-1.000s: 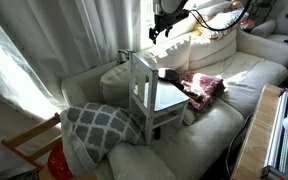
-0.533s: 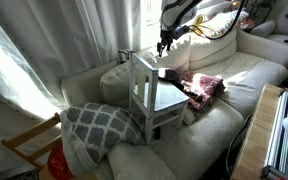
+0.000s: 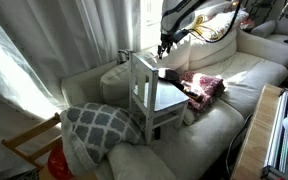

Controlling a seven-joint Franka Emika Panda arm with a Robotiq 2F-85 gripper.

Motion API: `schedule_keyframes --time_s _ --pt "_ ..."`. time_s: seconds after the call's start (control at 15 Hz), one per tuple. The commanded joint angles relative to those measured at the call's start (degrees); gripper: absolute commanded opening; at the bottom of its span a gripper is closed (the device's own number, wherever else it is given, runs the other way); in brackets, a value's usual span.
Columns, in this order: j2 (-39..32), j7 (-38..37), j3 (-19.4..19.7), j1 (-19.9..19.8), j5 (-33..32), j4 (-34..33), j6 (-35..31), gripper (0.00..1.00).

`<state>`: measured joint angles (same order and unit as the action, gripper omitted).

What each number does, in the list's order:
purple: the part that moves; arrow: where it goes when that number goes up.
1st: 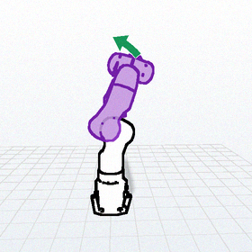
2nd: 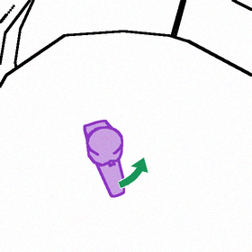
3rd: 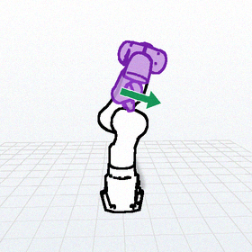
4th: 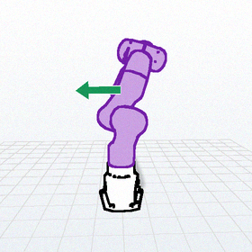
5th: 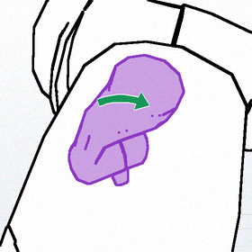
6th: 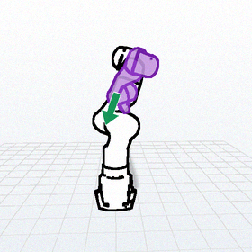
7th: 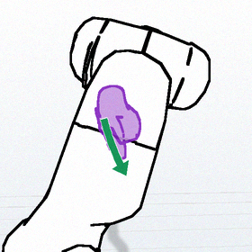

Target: Turn the chair anticlockwise once on the sofa, pick up the black bowler hat and hang it on the right ear of the chair

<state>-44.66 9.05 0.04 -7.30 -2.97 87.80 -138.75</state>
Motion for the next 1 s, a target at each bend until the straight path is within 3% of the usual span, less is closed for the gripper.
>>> schedule_keyframes --time_s 0.0,0.4,0.6,0.67,0.73,0.93 --pt "-4.3 3.1 -0.5 -2.0 1.5 -4.6 3.3 1.0" --pt "-13.2 26.6 -7.5 -11.3 5.0 -13.6 8.5 1.0" --pt "-17.4 35.9 -10.1 -14.0 6.3 -18.0 6.2 1.0" --pt "-18.5 37.9 -10.5 -14.3 6.9 -19.4 5.9 1.0" --pt "-14.4 33.0 -7.4 -12.2 6.0 -14.4 6.4 1.0" --pt "-15.0 33.7 -7.4 -12.3 6.1 -15.2 6.4 1.0"
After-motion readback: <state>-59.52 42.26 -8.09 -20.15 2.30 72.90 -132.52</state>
